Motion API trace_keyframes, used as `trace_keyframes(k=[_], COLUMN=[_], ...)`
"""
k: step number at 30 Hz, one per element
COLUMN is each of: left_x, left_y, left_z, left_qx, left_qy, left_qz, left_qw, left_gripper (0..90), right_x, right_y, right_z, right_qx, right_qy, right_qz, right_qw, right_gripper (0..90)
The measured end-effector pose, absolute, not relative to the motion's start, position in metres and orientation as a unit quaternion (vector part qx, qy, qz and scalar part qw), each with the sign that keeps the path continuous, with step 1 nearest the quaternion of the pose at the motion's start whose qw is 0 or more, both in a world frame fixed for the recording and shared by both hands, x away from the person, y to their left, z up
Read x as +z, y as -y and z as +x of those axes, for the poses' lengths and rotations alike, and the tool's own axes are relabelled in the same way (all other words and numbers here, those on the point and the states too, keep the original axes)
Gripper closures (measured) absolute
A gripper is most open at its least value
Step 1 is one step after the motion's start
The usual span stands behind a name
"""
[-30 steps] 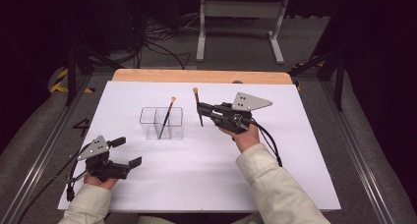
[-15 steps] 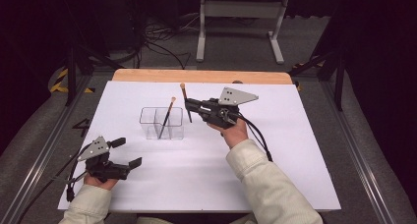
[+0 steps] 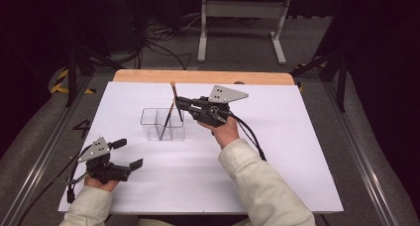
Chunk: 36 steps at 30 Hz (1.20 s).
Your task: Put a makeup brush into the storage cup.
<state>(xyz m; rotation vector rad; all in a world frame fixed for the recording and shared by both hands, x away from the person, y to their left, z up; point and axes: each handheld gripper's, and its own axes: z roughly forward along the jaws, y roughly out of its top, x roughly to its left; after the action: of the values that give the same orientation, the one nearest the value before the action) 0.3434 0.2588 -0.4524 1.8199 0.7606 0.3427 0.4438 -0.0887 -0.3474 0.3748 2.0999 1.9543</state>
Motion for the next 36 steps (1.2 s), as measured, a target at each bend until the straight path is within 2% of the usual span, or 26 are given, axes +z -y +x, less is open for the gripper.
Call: trace_keyframes(k=[36], left_x=[-0.453], left_y=[-0.257], left_z=[0.342], left_qx=[0.142], left_qy=[-0.319], left_qz=[0.766], left_qw=[0.539], left_gripper=[0.4], right_x=[-0.367], right_y=[0.062], right_z=[0.457], right_qx=[0.693], right_qy=[-0.695], right_qz=[0.154], right_qw=[0.118], right_gripper=[82.5])
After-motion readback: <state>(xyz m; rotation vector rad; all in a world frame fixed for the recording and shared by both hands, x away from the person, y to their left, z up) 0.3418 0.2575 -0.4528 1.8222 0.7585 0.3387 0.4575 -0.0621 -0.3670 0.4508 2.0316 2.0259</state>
